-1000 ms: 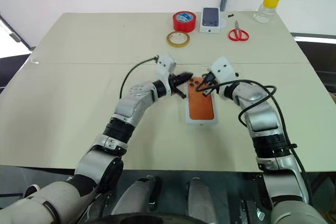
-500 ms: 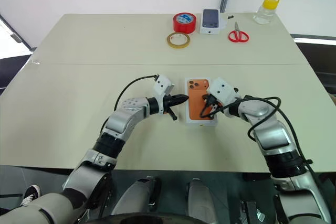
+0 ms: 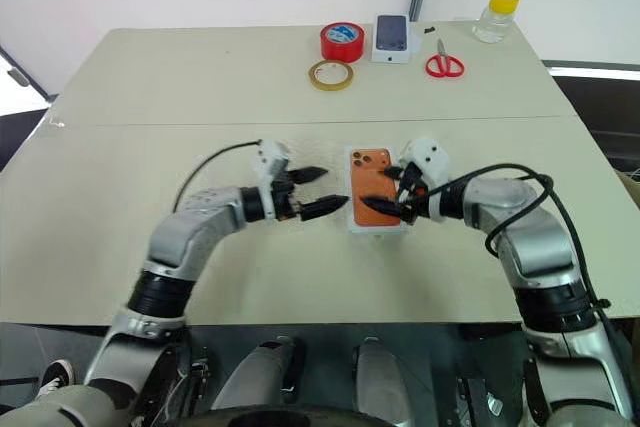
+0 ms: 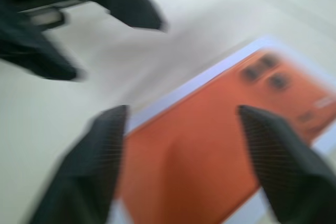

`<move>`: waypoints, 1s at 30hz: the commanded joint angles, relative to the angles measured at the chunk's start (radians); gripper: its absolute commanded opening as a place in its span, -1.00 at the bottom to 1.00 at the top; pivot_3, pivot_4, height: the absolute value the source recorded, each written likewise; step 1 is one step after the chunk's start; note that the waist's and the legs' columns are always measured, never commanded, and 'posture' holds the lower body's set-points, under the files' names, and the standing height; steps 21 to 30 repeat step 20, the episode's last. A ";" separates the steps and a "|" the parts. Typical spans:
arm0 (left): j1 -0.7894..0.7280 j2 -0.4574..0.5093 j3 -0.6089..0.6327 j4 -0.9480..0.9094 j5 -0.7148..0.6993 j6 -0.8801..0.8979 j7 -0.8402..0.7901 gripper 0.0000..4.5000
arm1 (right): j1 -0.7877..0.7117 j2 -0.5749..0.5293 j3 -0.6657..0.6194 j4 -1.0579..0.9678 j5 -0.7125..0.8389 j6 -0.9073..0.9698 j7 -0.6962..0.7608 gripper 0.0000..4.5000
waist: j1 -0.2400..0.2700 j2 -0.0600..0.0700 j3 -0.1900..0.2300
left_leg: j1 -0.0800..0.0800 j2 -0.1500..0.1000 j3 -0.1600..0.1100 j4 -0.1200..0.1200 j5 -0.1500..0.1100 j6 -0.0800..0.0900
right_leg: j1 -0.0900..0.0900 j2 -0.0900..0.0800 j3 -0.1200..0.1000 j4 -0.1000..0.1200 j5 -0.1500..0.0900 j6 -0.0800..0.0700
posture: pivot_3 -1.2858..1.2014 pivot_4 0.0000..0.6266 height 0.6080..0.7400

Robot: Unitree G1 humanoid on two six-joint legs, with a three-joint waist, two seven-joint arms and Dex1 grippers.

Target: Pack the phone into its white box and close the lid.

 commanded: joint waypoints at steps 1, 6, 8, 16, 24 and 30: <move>0.035 0.096 0.081 -0.055 -0.011 -0.043 -0.016 1.00 | -0.013 -0.006 -0.018 0.016 0.006 -0.053 0.008 0.99 | 0.001 0.000 0.000 | 0.000 0.000 0.000 0.000 0.000 0.000 | 0.000 0.000 0.000 0.000 0.000 0.000 | 0.03 -0.52 1.00; 0.163 0.258 0.196 -0.055 -0.031 -0.120 -0.088 1.00 | 0.019 -0.080 -0.034 0.081 -0.056 -0.238 0.060 0.99 | 0.002 0.001 0.000 | 0.000 -0.001 0.000 0.000 0.000 0.000 | 0.000 -0.001 0.000 -0.001 0.000 0.000 | 0.03 -0.52 1.00; 0.218 0.312 0.223 -0.057 -0.028 -0.148 -0.111 1.00 | 0.033 -0.110 -0.050 0.115 -0.060 -0.294 0.087 0.99 | 0.001 0.001 0.001 | 0.000 -0.001 0.000 0.000 0.000 0.000 | 0.000 -0.001 0.000 -0.001 0.000 0.000 | 0.03 -0.52 1.00; 0.422 0.380 0.379 -0.115 -0.082 -0.183 -0.093 1.00 | 0.129 -0.213 -0.133 0.303 -0.128 -0.529 0.103 0.99 | 0.002 0.002 0.001 | 0.000 -0.001 0.001 -0.001 -0.001 0.001 | 0.000 -0.003 0.000 -0.001 0.000 0.000 | 0.03 -0.52 1.00; 0.469 0.385 0.396 -0.111 -0.057 -0.238 -0.068 1.00 | 0.125 -0.213 -0.141 0.367 -0.133 -0.570 0.115 0.99 | -0.002 0.002 0.001 | 0.000 0.000 0.001 -0.002 -0.001 0.001 | 0.000 -0.002 0.000 -0.001 0.000 -0.001 | 0.03 -0.52 1.00; 0.469 0.385 0.396 -0.111 -0.057 -0.238 -0.068 1.00 | 0.125 -0.213 -0.141 0.367 -0.133 -0.570 0.115 0.99 | -0.002 0.002 0.001 | 0.000 0.000 0.001 -0.002 -0.001 0.001 | 0.000 -0.002 0.000 -0.001 0.000 -0.001 | 0.03 -0.52 1.00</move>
